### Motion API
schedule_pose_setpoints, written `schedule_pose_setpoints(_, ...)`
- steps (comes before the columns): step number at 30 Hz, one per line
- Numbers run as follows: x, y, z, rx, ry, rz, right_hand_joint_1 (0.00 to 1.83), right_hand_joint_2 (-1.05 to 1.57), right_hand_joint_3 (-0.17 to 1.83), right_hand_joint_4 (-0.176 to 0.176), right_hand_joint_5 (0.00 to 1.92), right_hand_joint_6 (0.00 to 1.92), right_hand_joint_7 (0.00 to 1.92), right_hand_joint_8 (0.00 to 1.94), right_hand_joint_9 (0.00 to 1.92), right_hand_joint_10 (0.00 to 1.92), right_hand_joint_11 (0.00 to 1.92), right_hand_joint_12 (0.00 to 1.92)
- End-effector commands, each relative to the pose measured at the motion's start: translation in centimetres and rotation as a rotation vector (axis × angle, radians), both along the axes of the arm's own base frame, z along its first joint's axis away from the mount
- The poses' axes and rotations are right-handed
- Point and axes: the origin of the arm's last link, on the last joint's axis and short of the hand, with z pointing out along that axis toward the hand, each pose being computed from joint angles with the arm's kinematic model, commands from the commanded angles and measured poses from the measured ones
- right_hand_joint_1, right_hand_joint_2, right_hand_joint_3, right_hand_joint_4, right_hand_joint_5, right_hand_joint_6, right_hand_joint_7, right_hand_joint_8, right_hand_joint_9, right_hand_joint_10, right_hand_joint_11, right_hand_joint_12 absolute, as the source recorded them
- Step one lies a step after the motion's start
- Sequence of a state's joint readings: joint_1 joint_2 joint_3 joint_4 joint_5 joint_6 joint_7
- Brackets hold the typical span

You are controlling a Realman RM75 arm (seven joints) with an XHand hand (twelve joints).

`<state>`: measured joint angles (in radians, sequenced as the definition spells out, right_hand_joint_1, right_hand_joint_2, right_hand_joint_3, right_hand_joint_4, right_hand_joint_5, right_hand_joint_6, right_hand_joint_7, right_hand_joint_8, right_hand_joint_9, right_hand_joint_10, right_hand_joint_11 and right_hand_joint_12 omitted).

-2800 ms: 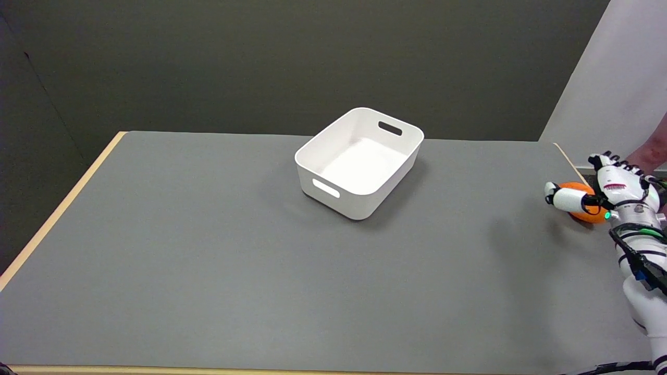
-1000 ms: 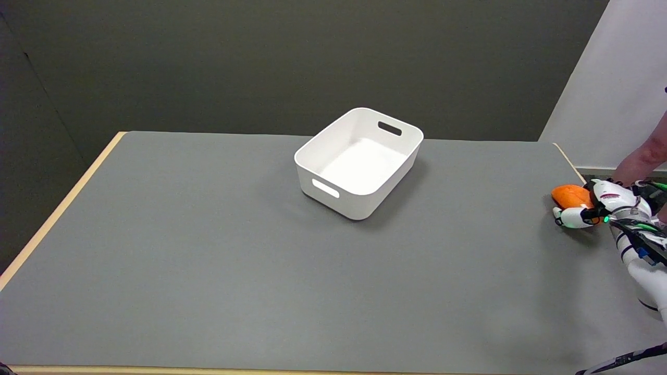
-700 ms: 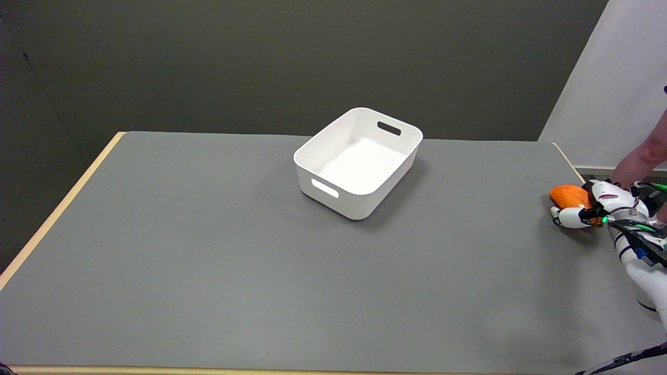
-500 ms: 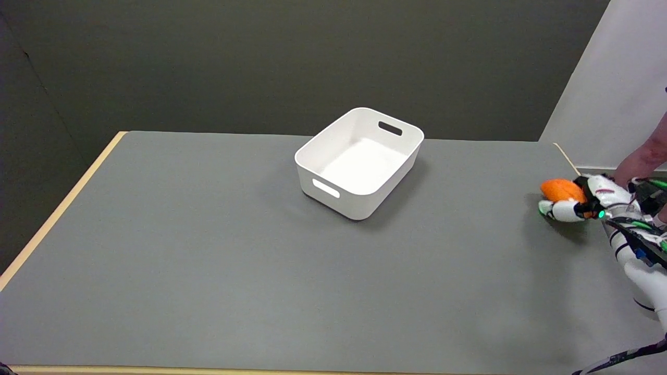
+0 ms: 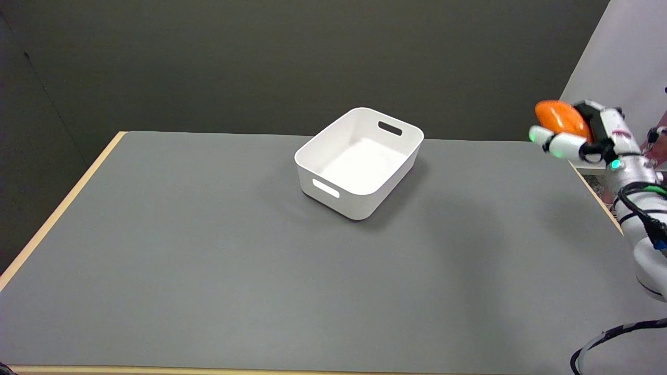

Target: Pick up mango.

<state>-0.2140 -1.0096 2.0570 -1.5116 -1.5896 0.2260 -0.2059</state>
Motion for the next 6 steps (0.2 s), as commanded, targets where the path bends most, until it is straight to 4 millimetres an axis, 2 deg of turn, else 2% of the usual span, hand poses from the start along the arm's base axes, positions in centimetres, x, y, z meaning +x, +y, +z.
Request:
schedule_pose_setpoints(1,8.0,-3.9,-12.0,0.451,-0.041,0.239,1.2,1.01,0.51,-0.176,0.72,1.47,0.77,1.49,0.95,1.81,0.86,1.92)
schedule_pose_setpoints(6,6.5,-8.3,-16.2,0.605,-0.037,0.162,1.2,1.0,0.51,-0.176,0.72,1.47,0.77,1.49,0.95,1.82,0.86,1.92)
